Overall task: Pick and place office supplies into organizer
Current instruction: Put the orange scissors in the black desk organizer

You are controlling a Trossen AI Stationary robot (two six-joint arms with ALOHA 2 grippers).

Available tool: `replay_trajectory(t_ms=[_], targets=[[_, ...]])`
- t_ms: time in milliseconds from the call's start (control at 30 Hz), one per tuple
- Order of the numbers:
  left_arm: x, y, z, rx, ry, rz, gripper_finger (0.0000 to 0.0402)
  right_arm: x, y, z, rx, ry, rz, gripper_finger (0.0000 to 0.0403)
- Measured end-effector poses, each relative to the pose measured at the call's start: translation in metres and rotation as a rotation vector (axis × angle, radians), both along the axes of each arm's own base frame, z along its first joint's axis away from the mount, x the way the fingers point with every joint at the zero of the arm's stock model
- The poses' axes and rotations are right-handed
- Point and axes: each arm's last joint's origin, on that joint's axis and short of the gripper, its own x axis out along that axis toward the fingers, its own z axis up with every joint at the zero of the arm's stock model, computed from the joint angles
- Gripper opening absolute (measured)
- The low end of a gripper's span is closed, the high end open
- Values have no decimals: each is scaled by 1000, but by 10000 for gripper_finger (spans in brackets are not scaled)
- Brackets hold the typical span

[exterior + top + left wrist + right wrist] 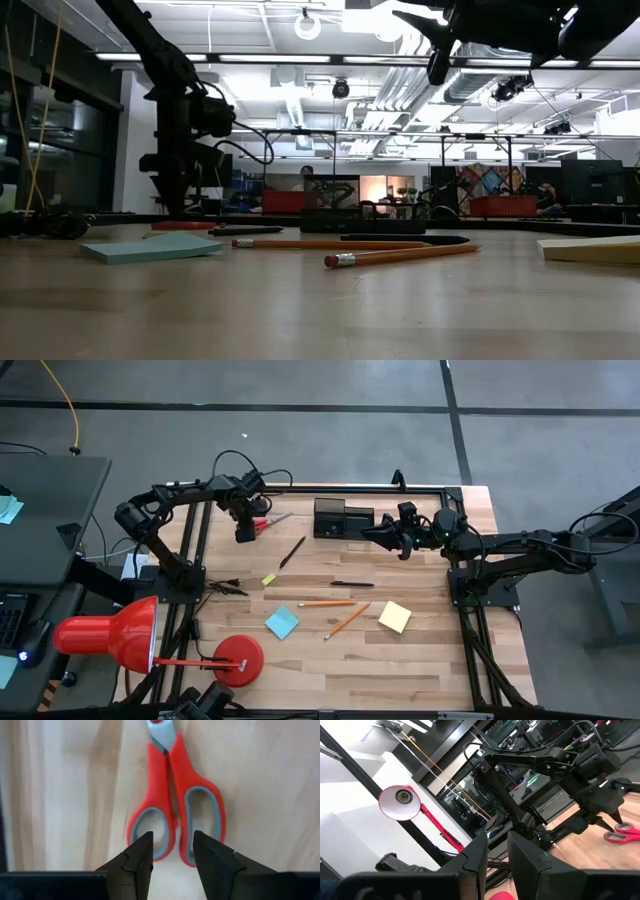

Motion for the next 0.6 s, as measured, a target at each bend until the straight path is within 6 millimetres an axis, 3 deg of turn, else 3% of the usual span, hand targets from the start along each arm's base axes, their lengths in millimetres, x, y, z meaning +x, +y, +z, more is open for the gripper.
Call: replay_trajectory(t_ms=[433,600], targets=[[2,3,-13,-10,24,6,127,0,0,0,6,-2,3,67],[0,-6,-21,-33,57,-16,127,0,0,0,9,-2,7,67]])
